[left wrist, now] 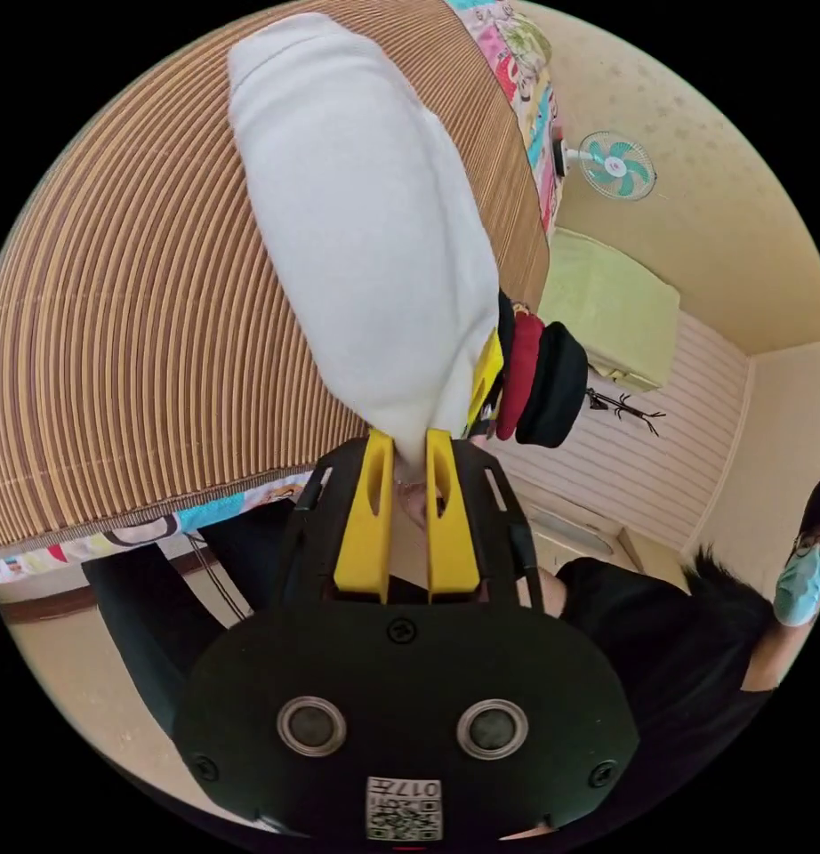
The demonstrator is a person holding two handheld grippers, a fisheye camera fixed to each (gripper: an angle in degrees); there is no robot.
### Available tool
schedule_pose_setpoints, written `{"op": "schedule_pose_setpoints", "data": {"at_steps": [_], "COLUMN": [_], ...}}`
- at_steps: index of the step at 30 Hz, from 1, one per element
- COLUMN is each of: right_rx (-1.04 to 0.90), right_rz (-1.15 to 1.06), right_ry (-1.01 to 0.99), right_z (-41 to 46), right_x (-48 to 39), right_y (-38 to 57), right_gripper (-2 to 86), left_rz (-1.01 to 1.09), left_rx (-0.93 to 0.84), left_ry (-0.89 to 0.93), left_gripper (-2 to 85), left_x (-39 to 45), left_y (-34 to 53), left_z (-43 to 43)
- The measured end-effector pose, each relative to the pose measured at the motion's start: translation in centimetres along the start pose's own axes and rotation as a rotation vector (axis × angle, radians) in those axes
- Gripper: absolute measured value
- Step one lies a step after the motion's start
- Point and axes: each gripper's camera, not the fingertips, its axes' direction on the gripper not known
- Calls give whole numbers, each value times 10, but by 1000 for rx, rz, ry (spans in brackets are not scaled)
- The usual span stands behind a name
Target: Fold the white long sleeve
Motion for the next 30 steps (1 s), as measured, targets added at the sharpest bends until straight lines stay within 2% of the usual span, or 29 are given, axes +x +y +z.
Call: {"op": "schedule_pose_setpoints", "data": {"at_steps": [2, 4, 6, 8, 11, 14, 16, 18, 20, 23, 26, 30], "right_rx": [-104, -195, -282, -377, -388, -278, -162, -41, 133, 300, 529, 613], "right_rz": [-38, -180, -350, -558, -711, -748, -686, -533, -126, 275, 285, 250], "right_ry": [-20, -22, 19, 65, 112, 152, 176, 239, 442, 716, 697, 480], "right_z": [26, 43, 55, 56, 27, -31, -80, -131, -200, -243, -232, -181], "right_x": [-14, -49, -99, -168, -228, -246, -238, -215, -160, -118, -106, -69], "right_y": [-18, -20, -17, -10, -3, -11, -21, -32, -26, 45, 124, 185], "right_gripper": [136, 106, 94, 87, 87, 90, 94, 102, 113, 82, 36, 14], "left_rz": [63, 125, 271, 526, 658, 662, 641, 604, 524, 402, 261, 65], "left_rx": [2, 81, 39, -119, -221, -183, -156, -115, -48, 76, 260, 551], "left_ry": [-70, -47, -13, -11, -66, -180, -213, -192, -170, -196, -250, -328], "left_gripper": [63, 69, 86, 105, 104, 101, 101, 101, 100, 100, 100, 105], "left_x": [32, 53, 82, 130, 164, 164, 155, 139, 111, 71, 27, -30], "left_y": [34, 52, 59, 74, 100, 120, 128, 133, 138, 148, 165, 199], "left_z": [-6, -27, -39, -39, -37, -48, -59, -77, -106, -157, -227, -326]}}
